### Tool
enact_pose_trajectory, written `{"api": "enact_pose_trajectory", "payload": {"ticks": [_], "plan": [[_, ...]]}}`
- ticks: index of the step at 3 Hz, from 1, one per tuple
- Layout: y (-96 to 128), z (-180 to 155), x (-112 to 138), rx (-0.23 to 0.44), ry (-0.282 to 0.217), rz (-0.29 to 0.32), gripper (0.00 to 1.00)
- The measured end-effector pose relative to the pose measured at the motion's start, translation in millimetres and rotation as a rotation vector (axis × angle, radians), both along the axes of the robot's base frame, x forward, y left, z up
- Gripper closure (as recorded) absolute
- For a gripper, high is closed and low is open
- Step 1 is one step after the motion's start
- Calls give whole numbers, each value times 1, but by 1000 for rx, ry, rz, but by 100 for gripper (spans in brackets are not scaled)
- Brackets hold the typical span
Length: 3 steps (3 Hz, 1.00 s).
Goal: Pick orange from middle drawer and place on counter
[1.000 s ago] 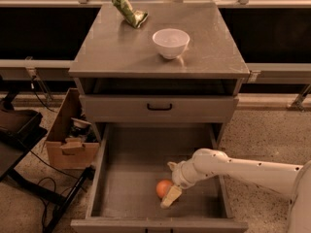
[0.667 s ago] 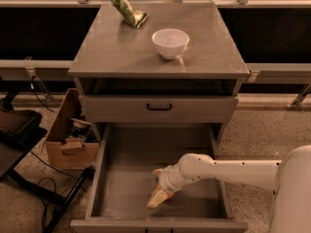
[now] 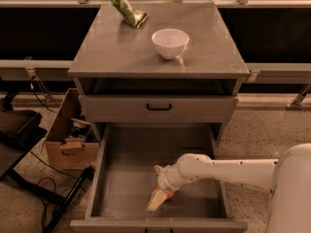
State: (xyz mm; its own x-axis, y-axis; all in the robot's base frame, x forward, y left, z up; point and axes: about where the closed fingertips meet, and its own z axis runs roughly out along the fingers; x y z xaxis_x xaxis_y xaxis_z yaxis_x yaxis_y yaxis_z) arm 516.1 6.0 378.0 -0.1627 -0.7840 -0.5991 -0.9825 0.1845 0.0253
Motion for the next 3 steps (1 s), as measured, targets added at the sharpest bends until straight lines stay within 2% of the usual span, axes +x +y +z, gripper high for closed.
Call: {"api": "enact_pose_trajectory", "payload": {"ticks": [1,2,3], "plan": [[0,0,0,-1,0,1,0],[-49,5,-9,-83,-30,86,0],[-44,2,-9,-76,-29,82,0]]}}
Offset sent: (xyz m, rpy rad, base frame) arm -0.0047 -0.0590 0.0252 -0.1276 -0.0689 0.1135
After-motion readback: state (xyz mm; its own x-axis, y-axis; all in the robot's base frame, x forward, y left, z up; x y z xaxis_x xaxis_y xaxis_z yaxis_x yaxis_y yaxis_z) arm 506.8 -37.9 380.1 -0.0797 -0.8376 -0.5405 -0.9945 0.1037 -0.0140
